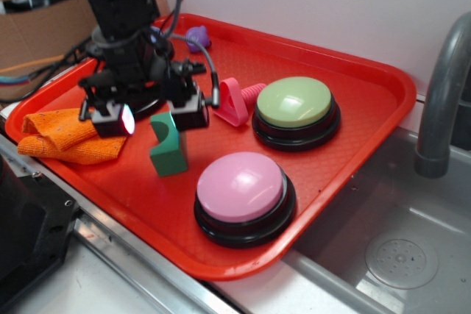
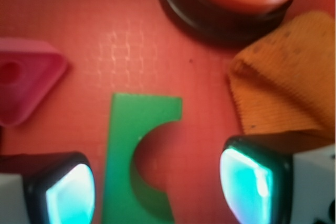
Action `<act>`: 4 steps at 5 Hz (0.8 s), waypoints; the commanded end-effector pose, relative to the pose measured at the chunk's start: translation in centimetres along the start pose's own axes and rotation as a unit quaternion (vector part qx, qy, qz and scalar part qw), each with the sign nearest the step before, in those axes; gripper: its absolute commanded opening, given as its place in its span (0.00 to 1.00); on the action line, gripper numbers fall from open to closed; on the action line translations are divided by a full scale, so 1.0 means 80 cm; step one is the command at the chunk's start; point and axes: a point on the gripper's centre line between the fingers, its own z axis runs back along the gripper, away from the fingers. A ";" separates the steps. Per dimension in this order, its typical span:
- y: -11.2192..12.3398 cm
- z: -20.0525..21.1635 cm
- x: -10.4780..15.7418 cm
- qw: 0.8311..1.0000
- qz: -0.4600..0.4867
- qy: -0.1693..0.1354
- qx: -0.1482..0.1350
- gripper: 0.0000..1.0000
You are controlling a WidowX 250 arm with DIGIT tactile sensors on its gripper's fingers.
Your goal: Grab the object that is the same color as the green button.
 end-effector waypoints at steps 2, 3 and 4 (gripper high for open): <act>-0.003 -0.020 0.006 0.999 -0.003 0.003 -0.031 0.00; -0.006 -0.020 0.008 0.998 -0.031 0.005 -0.048 0.00; -0.007 -0.018 0.010 0.998 -0.039 0.003 -0.051 0.00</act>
